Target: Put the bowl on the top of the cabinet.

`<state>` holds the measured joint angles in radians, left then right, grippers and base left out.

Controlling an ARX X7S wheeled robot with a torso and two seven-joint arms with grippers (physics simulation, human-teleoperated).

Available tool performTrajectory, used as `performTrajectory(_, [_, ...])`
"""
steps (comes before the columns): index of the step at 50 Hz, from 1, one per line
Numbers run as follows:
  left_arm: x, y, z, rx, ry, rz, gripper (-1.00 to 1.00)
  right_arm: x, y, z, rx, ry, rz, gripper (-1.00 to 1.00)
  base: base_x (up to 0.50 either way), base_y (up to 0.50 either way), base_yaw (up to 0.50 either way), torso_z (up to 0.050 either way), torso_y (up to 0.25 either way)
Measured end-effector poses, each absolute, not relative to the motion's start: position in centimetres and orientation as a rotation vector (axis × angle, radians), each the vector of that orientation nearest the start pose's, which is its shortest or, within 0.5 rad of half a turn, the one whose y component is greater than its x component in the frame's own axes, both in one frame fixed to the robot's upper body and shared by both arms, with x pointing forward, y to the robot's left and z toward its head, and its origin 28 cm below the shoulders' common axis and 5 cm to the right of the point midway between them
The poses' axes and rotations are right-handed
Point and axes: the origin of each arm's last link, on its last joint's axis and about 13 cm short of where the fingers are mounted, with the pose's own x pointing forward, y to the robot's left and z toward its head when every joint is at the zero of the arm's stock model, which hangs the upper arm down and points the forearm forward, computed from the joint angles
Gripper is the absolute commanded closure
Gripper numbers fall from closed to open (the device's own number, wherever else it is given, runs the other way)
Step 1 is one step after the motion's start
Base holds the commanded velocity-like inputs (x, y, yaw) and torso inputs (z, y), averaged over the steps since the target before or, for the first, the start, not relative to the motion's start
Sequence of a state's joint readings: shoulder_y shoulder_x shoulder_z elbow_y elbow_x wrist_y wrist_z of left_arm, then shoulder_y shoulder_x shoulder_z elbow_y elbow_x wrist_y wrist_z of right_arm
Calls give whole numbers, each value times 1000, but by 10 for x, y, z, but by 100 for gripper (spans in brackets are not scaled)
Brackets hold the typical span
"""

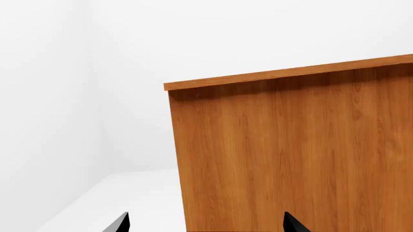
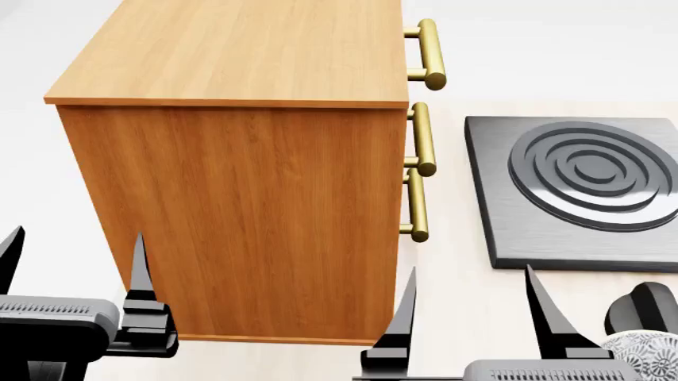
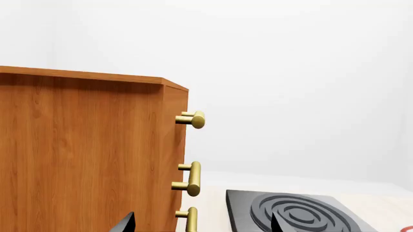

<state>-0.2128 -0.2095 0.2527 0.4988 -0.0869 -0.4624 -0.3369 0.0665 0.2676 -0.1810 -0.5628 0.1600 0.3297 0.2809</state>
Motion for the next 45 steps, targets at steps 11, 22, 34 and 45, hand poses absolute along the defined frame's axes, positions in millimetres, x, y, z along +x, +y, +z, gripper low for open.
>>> performTrajectory(11, [231,192,125,121,-229,55,-100,205,-101,117,-78,-264,-8,-100,20,0,0,0,0])
performTrajectory(22, [231,192,126,121,-230,52,-100,204,-101,117,-79,-264,-2,-100,290,5,0,0,0])
performTrajectory(34, [231,192,125,121,-229,53,-100,204,-101,115,-127,-268,-59,-100,0,0,0,0,0])
performTrajectory(45, [232,192,122,122,-222,53,-100,200,-105,119,-138,-208,-115,-100,0,0,0,0,0])
